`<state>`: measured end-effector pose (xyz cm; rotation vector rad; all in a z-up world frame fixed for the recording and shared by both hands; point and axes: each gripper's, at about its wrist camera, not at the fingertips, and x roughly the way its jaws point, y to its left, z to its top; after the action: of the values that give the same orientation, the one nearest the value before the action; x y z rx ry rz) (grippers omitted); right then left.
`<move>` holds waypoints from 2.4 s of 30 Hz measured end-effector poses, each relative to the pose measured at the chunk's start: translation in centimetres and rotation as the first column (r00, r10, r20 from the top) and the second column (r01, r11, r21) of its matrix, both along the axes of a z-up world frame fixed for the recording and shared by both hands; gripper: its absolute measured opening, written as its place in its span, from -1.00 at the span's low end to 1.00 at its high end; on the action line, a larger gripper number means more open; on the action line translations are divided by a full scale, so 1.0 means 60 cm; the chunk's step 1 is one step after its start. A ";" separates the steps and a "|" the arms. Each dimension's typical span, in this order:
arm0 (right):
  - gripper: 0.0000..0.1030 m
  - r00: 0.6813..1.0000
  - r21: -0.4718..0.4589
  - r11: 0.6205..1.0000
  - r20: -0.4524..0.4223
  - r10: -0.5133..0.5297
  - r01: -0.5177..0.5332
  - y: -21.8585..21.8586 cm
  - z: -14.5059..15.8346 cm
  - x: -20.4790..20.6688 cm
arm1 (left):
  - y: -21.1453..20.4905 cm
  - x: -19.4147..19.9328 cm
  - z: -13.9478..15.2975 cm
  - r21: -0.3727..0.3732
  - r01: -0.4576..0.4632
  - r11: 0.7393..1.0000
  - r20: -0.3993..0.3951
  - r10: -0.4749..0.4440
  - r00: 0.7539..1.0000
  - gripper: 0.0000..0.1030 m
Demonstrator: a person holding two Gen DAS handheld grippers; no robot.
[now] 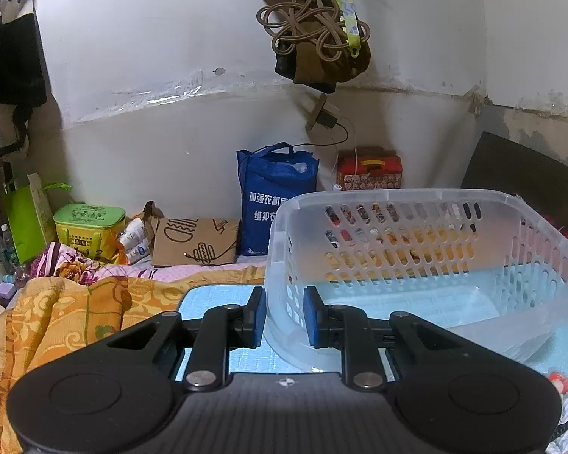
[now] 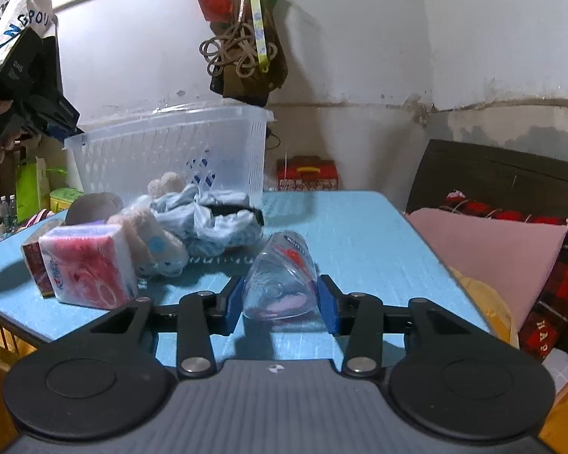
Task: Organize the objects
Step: 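Grasp the clear plastic bottle with the right gripper, then lift the bottle, carry it over the white basket and open the right gripper, then grasp the pink tissue pack with the right gripper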
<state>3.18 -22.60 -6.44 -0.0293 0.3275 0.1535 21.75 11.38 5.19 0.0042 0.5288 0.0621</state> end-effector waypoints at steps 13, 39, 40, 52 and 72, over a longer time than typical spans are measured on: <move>-0.10 1.000 -0.032 0.999 0.025 -0.006 0.007 0.018 -0.011 0.028 | 0.000 0.000 0.000 -0.006 0.003 1.000 0.003 -0.003 1.000 -0.50; -0.16 0.961 -0.077 0.979 0.192 0.199 -0.187 0.124 0.237 0.154 | 0.010 0.003 0.004 -0.034 0.009 0.999 -0.009 -0.010 1.000 -0.54; -0.16 0.963 -0.088 0.976 0.165 0.213 -0.200 0.138 0.239 0.176 | 0.011 0.003 0.004 -0.041 0.007 0.999 -0.010 -0.007 1.000 -0.54; 0.99 0.985 -0.087 0.984 0.061 0.159 -0.154 0.165 0.204 0.286 | 0.014 0.003 0.001 -0.031 0.016 0.999 -0.006 -0.017 1.000 -0.54; 1.00 0.974 0.123 0.988 0.218 0.062 -0.091 0.136 0.013 -0.063 | 0.003 -0.003 -0.004 -0.006 0.011 1.000 0.011 -0.011 1.000 -0.52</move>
<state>-0.63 -14.47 -5.66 0.0729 0.1009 0.2464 21.58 11.56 4.96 0.0013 0.5182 0.0496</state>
